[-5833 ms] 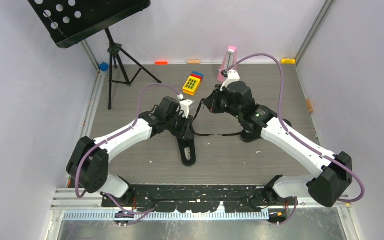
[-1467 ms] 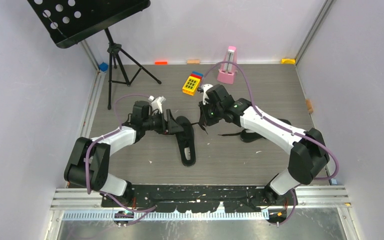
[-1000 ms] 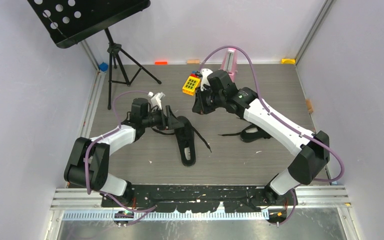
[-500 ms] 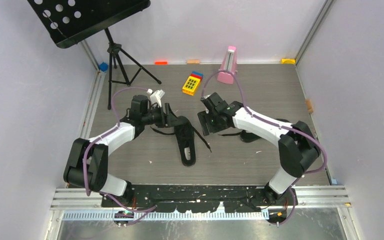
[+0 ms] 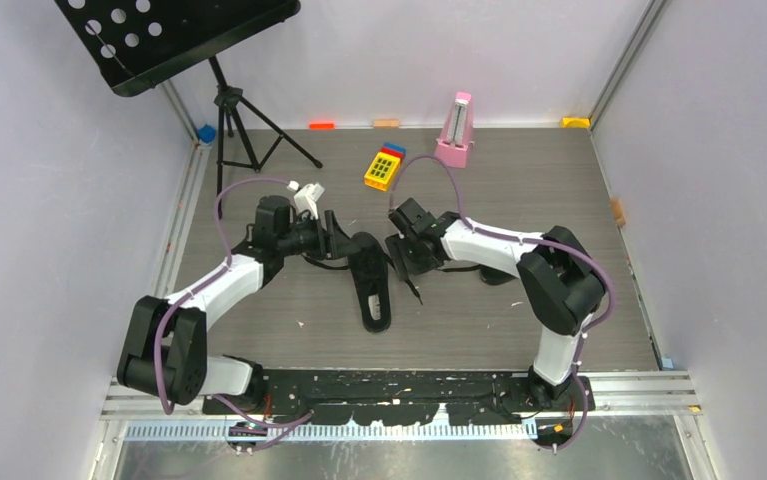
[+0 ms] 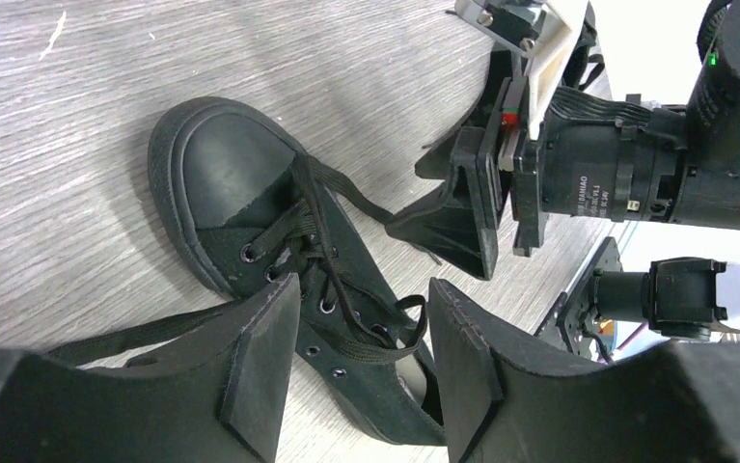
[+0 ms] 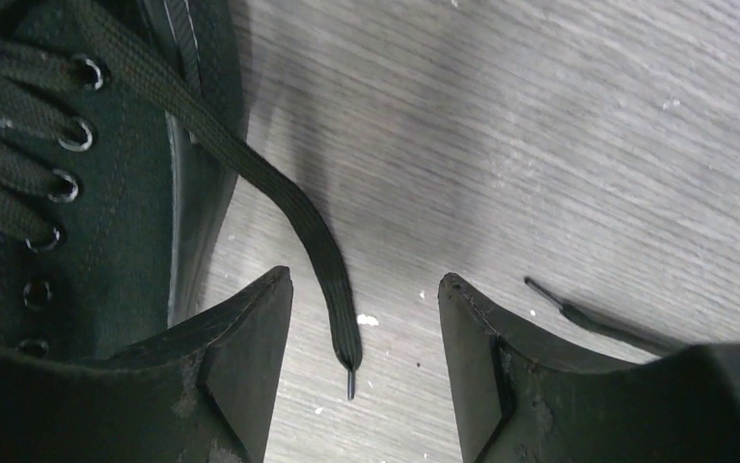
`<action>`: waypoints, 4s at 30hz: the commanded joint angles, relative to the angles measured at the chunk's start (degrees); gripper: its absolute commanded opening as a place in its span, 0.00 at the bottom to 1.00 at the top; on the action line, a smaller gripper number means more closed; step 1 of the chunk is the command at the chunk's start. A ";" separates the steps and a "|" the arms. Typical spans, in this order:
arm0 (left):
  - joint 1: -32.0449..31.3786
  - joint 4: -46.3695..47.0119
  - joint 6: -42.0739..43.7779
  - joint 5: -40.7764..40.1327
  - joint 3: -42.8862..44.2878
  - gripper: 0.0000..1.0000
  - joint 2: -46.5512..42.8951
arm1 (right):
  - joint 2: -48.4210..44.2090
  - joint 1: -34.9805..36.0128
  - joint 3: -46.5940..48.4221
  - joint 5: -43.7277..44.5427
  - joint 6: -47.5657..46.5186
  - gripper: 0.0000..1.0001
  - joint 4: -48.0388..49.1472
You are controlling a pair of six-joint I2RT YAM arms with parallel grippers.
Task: Tie the shoes
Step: Pick up the shoelace at the center of the board, then wrap the shoelace around the shoelace.
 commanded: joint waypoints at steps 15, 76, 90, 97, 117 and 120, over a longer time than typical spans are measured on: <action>0.26 3.05 -1.27 0.32 -1.38 0.52 -2.66 | 6.99 0.27 4.33 -2.00 -2.49 0.53 8.09; 0.02 22.76 -8.90 18.75 -2.83 0.53 12.49 | -15.40 3.76 12.31 -7.80 -0.43 0.00 -0.50; -2.43 11.06 -2.03 14.01 -4.49 0.41 6.66 | -14.39 3.76 12.38 -8.39 -0.35 0.00 -2.76; -3.98 3.76 2.11 8.98 -4.29 0.39 3.14 | -13.80 3.75 12.56 -8.69 -0.59 0.00 -3.55; -14.71 -3.34 17.78 -12.07 -4.83 0.62 -5.52 | -9.97 3.69 14.63 -10.98 0.49 0.00 -4.64; -16.21 -4.79 19.25 -15.87 -4.53 0.63 -6.03 | -9.69 3.37 15.17 -12.32 0.70 0.00 -4.91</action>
